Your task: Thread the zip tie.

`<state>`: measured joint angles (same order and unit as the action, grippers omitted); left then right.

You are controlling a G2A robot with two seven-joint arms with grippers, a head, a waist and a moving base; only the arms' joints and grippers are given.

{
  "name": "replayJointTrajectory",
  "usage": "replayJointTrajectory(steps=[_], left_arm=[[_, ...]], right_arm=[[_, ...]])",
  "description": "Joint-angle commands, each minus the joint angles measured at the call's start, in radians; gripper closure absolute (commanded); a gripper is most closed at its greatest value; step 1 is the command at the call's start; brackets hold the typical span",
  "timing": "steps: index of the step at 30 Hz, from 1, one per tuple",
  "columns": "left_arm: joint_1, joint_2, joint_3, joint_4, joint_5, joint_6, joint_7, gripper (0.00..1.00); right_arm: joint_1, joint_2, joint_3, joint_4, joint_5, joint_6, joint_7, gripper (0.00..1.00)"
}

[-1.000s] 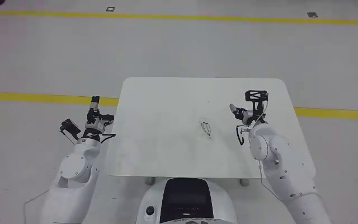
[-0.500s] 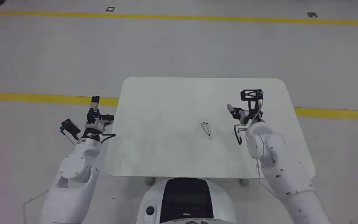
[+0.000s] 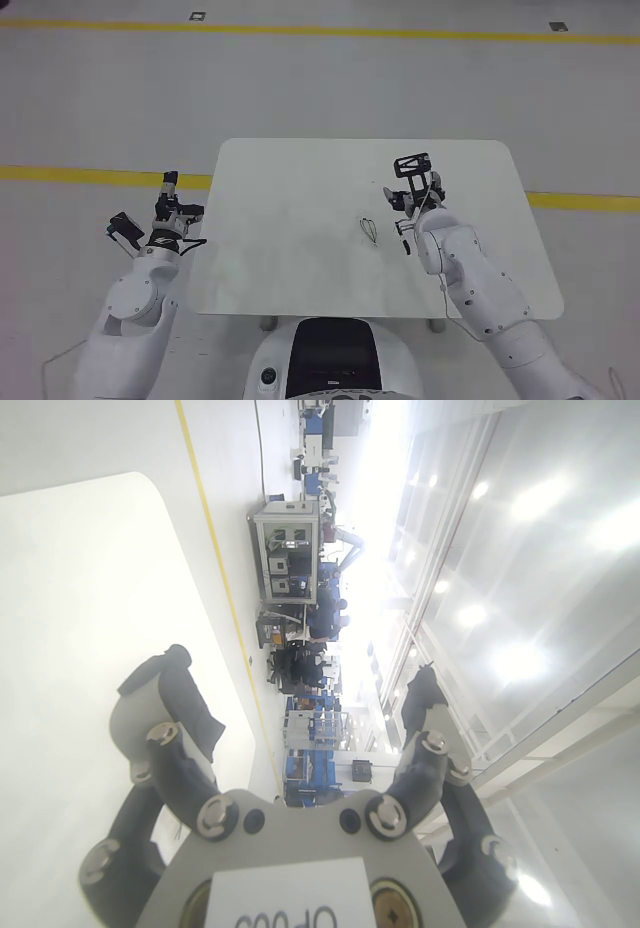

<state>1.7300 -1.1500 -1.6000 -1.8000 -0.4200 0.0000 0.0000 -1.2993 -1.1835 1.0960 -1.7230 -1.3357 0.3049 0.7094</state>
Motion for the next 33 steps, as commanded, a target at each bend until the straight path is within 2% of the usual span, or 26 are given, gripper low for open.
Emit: replayJointTrajectory(steps=[1, 6, 9, 10, 12, 14, 17, 26, 28, 33], left_arm=[[0.0, 0.0, 0.0, 0.0, 0.0, 0.0, 0.0, 0.0], [0.0, 0.0, 0.0, 0.0, 0.0, 0.0, 0.0, 0.0], [0.0, 0.0, 0.0, 0.0, 0.0, 0.0, 0.0, 0.0], [0.0, 0.0, 0.0, 0.0, 0.0, 0.0, 0.0, 0.0], [0.0, 0.0, 0.0, 0.0, 0.0, 0.0, 0.0, 0.0], [0.0, 0.0, 0.0, 0.0, 0.0, 0.0, 0.0, 0.0], [0.0, 0.0, 0.0, 0.0, 0.0, 0.0, 0.0, 0.0], [0.0, 0.0, 0.0, 0.0, 0.0, 0.0, 0.0, 0.0], [0.0, 0.0, 0.0, 0.0, 0.0, 0.0, 0.0, 0.0], [0.0, 0.0, 0.0, 0.0, 0.0, 0.0, 0.0, 0.0]], right_arm=[[-0.001, 0.0, 0.001, -0.001, 0.001, 0.0, -0.001, 0.0], [-0.002, 0.001, -0.001, 0.001, -0.004, -0.007, -0.003, 0.0], [0.0, 0.004, -0.014, 0.002, -0.059, -0.104, 0.032, 0.0], [0.011, 0.006, -0.029, 0.008, -0.083, -0.167, 0.087, 0.0], [0.035, 0.004, -0.065, 0.03, -0.126, -0.239, 0.178, 0.0], [0.067, -0.005, -0.107, 0.048, -0.137, -0.285, 0.239, 0.0], [0.104, -0.018, -0.14, 0.079, -0.122, -0.298, 0.278, 0.0], [0.106, -0.019, -0.142, 0.082, -0.121, -0.296, 0.28, 0.0], [0.113, -0.02, -0.173, 0.1, -0.169, -0.357, 0.309, 0.0], [0.176, -0.043, -0.215, 0.149, -0.091, -0.413, 0.369, 0.0]])
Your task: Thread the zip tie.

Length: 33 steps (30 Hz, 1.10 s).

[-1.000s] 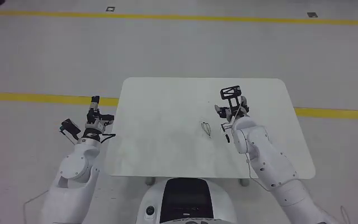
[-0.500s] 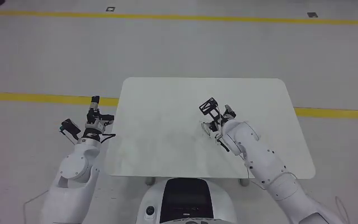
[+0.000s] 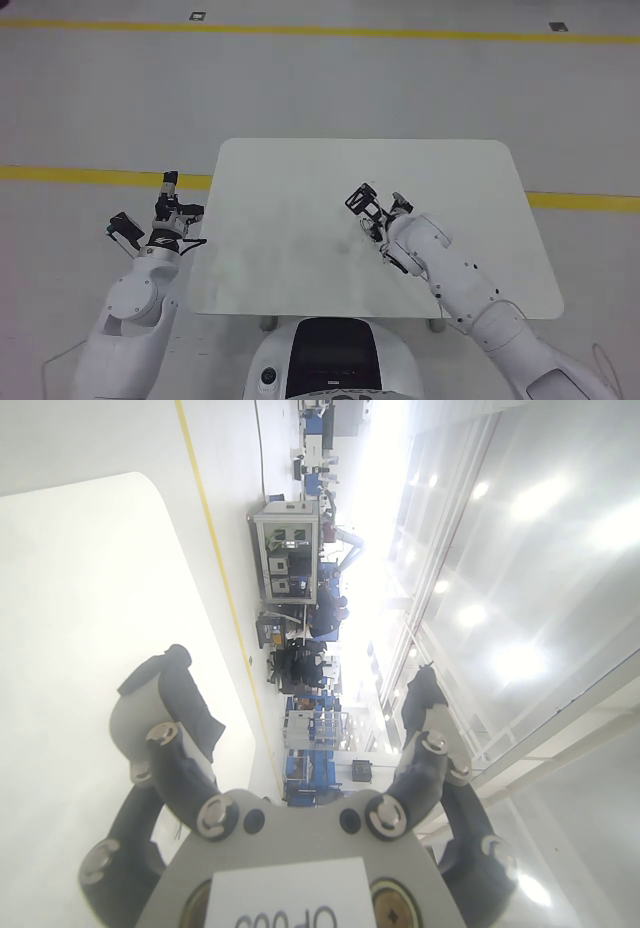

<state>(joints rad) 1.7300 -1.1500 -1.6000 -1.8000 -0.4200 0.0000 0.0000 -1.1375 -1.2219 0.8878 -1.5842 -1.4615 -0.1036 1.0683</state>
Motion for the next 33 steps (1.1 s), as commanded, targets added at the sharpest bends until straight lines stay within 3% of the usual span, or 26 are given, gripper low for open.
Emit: replayJointTrajectory(steps=[1, 8, 33], left_arm=[[0.0, 0.0, 0.0, 0.0, 0.0, 0.0, 0.0, 0.0], [0.0, 0.0, 0.0, 0.0, 0.0, 0.0, 0.0, 0.0], [0.0, 0.0, 0.0, 0.0, 0.0, 0.0, 0.0, 0.0]], right_arm=[[0.032, -0.011, -0.018, 0.021, 0.056, -0.014, 0.02, 0.0], [0.131, -0.052, -0.056, 0.107, 0.28, -0.053, 0.136, 0.0], [0.131, -0.052, -0.056, 0.107, 0.28, -0.053, 0.136, 0.0]])
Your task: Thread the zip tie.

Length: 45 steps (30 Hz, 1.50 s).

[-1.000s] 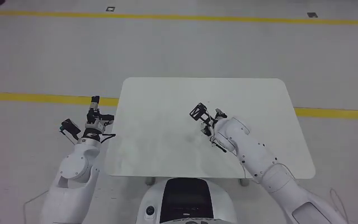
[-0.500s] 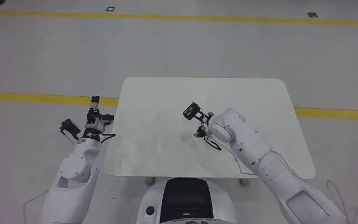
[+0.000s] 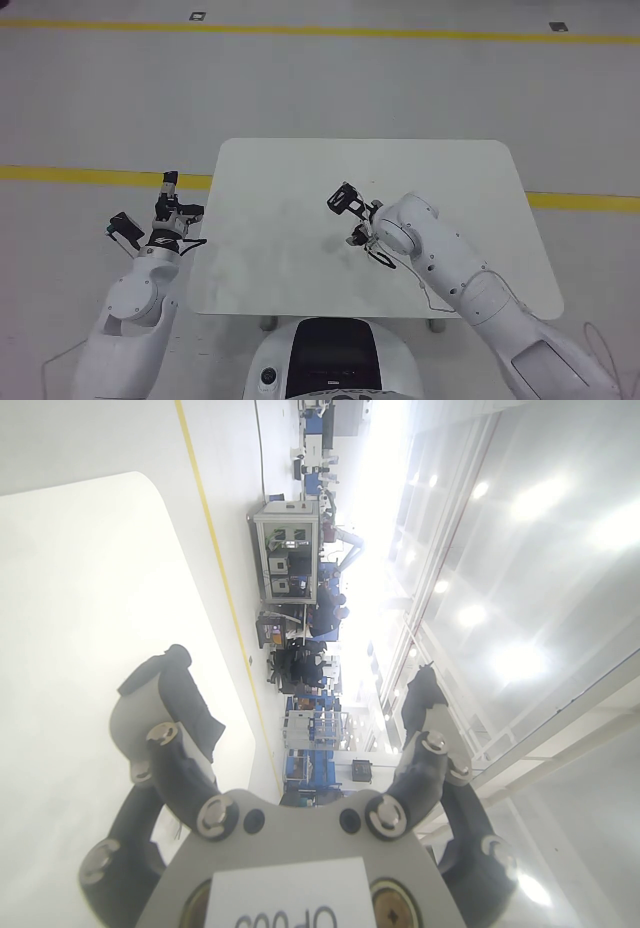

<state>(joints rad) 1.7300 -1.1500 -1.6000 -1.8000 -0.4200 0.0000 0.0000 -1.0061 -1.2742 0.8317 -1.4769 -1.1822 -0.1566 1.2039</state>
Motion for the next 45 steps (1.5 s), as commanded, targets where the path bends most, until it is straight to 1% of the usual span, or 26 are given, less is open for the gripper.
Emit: replayJointTrajectory(steps=[1, 8, 9, 11, 12, 14, 15, 18, 20, 24, 25, 27, 29, 31, 45], left_arm=[[0.0, 0.0, 0.0, 0.0, 0.0, 0.0, 0.0, 0.0], [0.0, 0.0, 0.0, 0.0, 0.0, 0.0, 0.0, 0.0], [0.0, 0.0, 0.0, 0.0, 0.0, 0.0, 0.0, 0.0], [0.0, 0.0, 0.0, 0.0, 0.0, 0.0, 0.0, 0.0], [0.0, 0.0, 0.0, 0.0, 0.0, 0.0, 0.0, 0.0], [0.0, 0.0, 0.0, 0.0, 0.0, 0.0, 0.0, 0.0], [0.0, 0.0, 0.0, 0.0, 0.0, 0.0, 0.0, 0.0], [0.0, 0.0, 0.0, 0.0, 0.0, 0.0, 0.0, 0.0], [0.0, 0.0, 0.0, 0.0, 0.0, 0.0, 0.0, 0.0], [0.0, 0.0, 0.0, 0.0, 0.0, 0.0, 0.0, 0.0], [0.0, 0.0, 0.0, 0.0, 0.0, 0.0, 0.0, 0.0], [0.0, 0.0, 0.0, 0.0, 0.0, 0.0, 0.0, 0.0], [0.0, 0.0, 0.0, 0.0, 0.0, 0.0, 0.0, 0.0], [0.0, 0.0, 0.0, 0.0, 0.0, 0.0, 0.0, 0.0], [0.0, 0.0, 0.0, 0.0, 0.0, 0.0, 0.0, 0.0]], right_arm=[[0.0, 0.0, 0.0, 0.0, 0.0, 0.0, 0.0, 0.0], [0.0, 0.0, 0.0, 0.0, 0.0, 0.0, 0.0, 0.0], [-0.005, 0.0, -0.001, 0.002, -0.002, 0.009, -0.002, 0.0], [-0.023, -0.003, -0.005, -0.007, -0.009, 0.057, -0.006, 0.0], [-0.028, -0.005, -0.006, -0.014, 0.0, 0.082, 0.009, 0.0], [-0.028, -0.011, -0.008, -0.019, 0.031, 0.115, 0.043, 0.0], [-0.021, -0.017, -0.01, -0.017, 0.075, 0.126, 0.077, 0.0], [-0.001, -0.029, -0.025, -0.011, 0.117, 0.152, 0.101, 0.0], [0.019, -0.039, -0.034, -0.003, 0.144, 0.183, 0.118, 0.0], [0.058, -0.058, -0.057, 0.021, 0.161, 0.255, 0.145, 0.0], [0.072, -0.063, -0.063, 0.035, 0.163, 0.279, 0.149, 0.0], [0.092, -0.073, -0.077, 0.06, 0.163, 0.308, 0.154, 0.0], [0.119, -0.085, -0.093, 0.106, 0.149, 0.352, 0.163, 0.0], [0.132, -0.093, -0.105, 0.121, 0.15, 0.361, 0.155, 0.0], [0.132, -0.093, -0.105, 0.121, 0.15, 0.361, 0.155, 0.0]])
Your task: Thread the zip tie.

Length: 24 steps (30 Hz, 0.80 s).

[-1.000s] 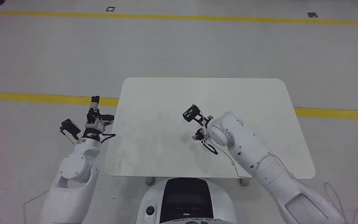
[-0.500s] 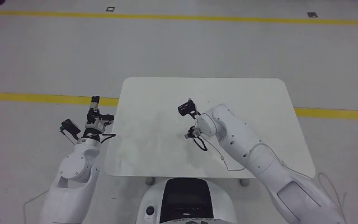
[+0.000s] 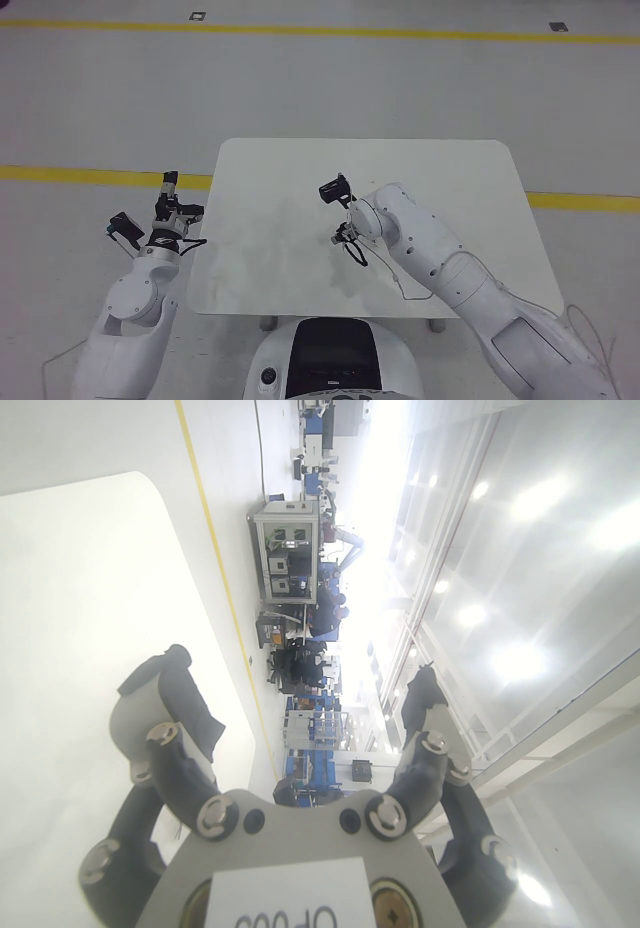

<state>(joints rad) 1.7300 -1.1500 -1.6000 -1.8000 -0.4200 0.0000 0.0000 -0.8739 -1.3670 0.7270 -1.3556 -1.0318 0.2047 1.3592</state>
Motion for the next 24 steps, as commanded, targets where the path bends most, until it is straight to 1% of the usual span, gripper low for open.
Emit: replayJointTrajectory(steps=[1, 12, 13, 16, 19, 24], left_arm=[[0.0, 0.0, 0.0, 0.0, 0.0, 0.0, 0.0, 0.0], [0.0, 0.0, 0.0, 0.0, 0.0, 0.0, 0.0, 0.0], [0.0, 0.0, 0.0, 0.0, 0.0, 0.0, 0.0, 0.0], [0.0, 0.0, 0.0, 0.0, 0.0, 0.0, 0.0, 0.0], [0.0, 0.0, 0.0, 0.0, 0.0, 0.0, 0.0, 0.0], [0.0, 0.0, 0.0, 0.0, 0.0, 0.0, 0.0, 0.0]], right_arm=[[0.0, 0.0, 0.0, 0.0, 0.0, 0.0, 0.0, 0.0], [-0.002, 0.0, 0.001, 0.006, -0.002, 0.004, -0.006, 0.0], [-0.005, -0.001, 0.003, 0.017, -0.007, 0.013, -0.02, 0.0], [0.008, -0.007, 0.003, 0.043, -0.011, 0.037, -0.01, 0.0], [0.032, -0.02, -0.011, 0.093, -0.027, 0.084, 0.006, 0.0], [0.07, -0.048, -0.034, 0.19, 0.003, 0.101, -0.008, 0.0]])
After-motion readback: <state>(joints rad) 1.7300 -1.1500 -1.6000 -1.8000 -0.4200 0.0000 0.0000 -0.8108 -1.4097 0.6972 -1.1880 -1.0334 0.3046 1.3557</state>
